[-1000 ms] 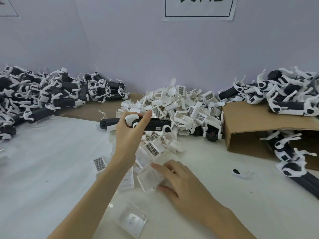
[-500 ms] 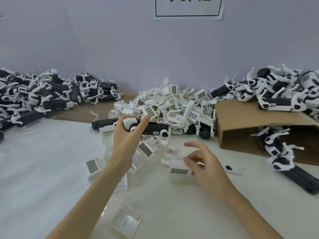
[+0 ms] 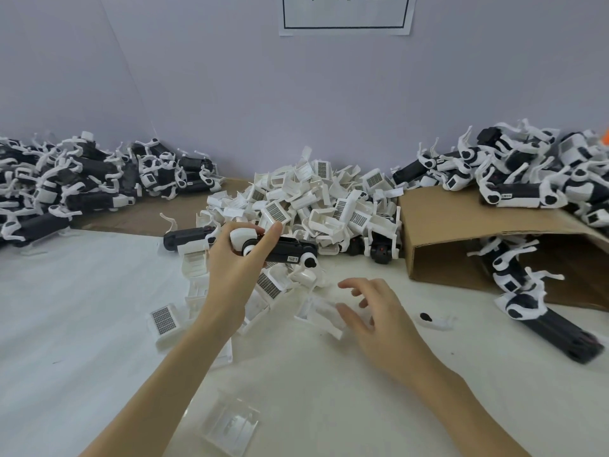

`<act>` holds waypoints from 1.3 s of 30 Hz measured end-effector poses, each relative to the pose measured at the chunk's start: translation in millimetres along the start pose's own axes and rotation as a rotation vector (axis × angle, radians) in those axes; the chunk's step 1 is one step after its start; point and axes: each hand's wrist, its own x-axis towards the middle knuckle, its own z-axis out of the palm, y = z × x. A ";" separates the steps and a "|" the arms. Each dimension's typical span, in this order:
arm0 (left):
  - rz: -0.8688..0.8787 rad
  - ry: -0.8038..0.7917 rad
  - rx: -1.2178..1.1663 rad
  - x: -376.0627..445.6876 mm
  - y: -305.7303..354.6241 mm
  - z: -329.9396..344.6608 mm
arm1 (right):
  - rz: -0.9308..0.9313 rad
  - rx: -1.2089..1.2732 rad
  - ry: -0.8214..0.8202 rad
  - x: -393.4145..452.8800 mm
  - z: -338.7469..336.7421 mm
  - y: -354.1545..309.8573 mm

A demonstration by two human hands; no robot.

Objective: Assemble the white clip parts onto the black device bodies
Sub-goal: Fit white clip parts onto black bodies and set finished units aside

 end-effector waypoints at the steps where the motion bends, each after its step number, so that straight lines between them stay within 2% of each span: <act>1: -0.001 0.003 0.007 -0.2 0.1 0.2 | -0.015 -0.028 -0.031 -1.2 1.0 -2.5; 4: -0.004 0.009 0.011 -0.5 0.1 0.4 | -0.038 -0.079 -0.124 -2.9 2.8 -10.0; 10: -0.008 0.004 0.021 0.4 -0.6 -0.3 | -0.068 -0.141 -0.192 -5.1 9.9 -16.4; 16: -0.013 0.001 0.027 0.4 -1.6 -0.3 | 0.004 -0.021 -0.155 -2.8 5.6 -15.7; 21: -0.021 -0.039 0.020 -0.4 -4.2 0.8 | 0.146 0.242 -0.138 2.9 -16.2 -9.7; 23: -0.014 -0.069 0.022 -1.4 -4.5 1.9 | 0.186 0.456 -0.123 4.1 -24.7 -13.1; 25: -0.003 -0.102 0.015 -4.3 -2.8 3.7 | 0.217 0.667 -0.046 4.9 -28.7 -15.1; 27: 0.004 -0.137 0.028 -7.9 -1.7 6.1 | 0.218 0.726 0.052 6.1 -29.4 -14.8; 32: -0.021 -0.332 0.090 -22.5 0.6 15.0 | 0.218 0.995 0.107 10.5 -28.3 -16.3; 36: 0.097 -0.394 0.202 -39.3 -2.2 26.3 | -0.019 0.587 0.147 4.1 -25.2 -21.8; 39: 0.152 -0.387 0.220 -45.4 -4.6 28.6 | -0.120 0.373 0.159 0.6 -19.5 -26.5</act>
